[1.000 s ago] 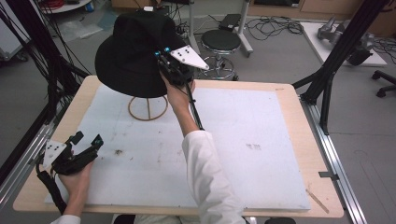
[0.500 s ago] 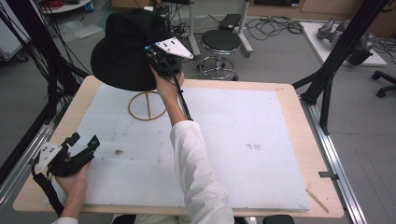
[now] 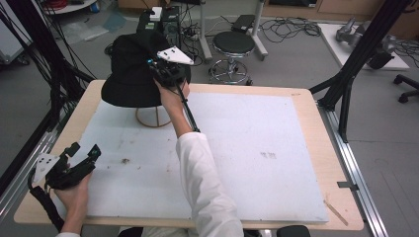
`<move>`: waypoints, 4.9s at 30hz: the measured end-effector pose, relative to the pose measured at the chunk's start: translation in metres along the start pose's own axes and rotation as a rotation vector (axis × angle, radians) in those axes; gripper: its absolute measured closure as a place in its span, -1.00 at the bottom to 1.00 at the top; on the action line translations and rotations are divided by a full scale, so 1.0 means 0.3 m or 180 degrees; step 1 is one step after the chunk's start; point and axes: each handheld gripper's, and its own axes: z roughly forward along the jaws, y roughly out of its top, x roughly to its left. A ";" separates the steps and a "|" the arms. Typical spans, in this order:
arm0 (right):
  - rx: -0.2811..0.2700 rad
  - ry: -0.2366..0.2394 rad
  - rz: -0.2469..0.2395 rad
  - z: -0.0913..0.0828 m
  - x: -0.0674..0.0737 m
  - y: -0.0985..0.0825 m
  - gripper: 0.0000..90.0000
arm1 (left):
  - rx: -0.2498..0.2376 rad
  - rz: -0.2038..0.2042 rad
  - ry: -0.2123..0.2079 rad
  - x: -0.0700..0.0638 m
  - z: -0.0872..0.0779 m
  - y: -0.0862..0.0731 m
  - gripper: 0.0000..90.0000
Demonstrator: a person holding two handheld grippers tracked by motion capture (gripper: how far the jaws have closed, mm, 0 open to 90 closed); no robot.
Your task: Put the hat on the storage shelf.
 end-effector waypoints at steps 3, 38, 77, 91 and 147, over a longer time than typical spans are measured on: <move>0.0009 -0.0004 0.0028 -0.002 0.001 -0.005 0.88 | 0.0000 -0.0013 0.0006 0.001 0.000 0.000 -0.43; 0.0158 -0.0186 0.0085 -0.184 -0.134 0.052 -0.72 | -0.0011 0.0026 -0.0062 -0.026 -0.010 0.000 -0.43; 0.0142 -0.0934 0.0074 -0.836 -0.343 0.023 -0.75 | 0.0053 -0.0040 -0.0283 -0.118 0.021 -0.015 -0.43; 0.0351 -0.1325 0.0033 -0.960 -0.360 -0.137 -0.75 | 0.0052 -0.0033 -0.0299 -0.125 0.036 -0.015 -0.43; 0.0350 -0.2006 0.0243 -1.180 -0.378 -0.493 -0.75 | 0.0064 -0.0006 -0.0267 -0.126 0.037 -0.020 -0.44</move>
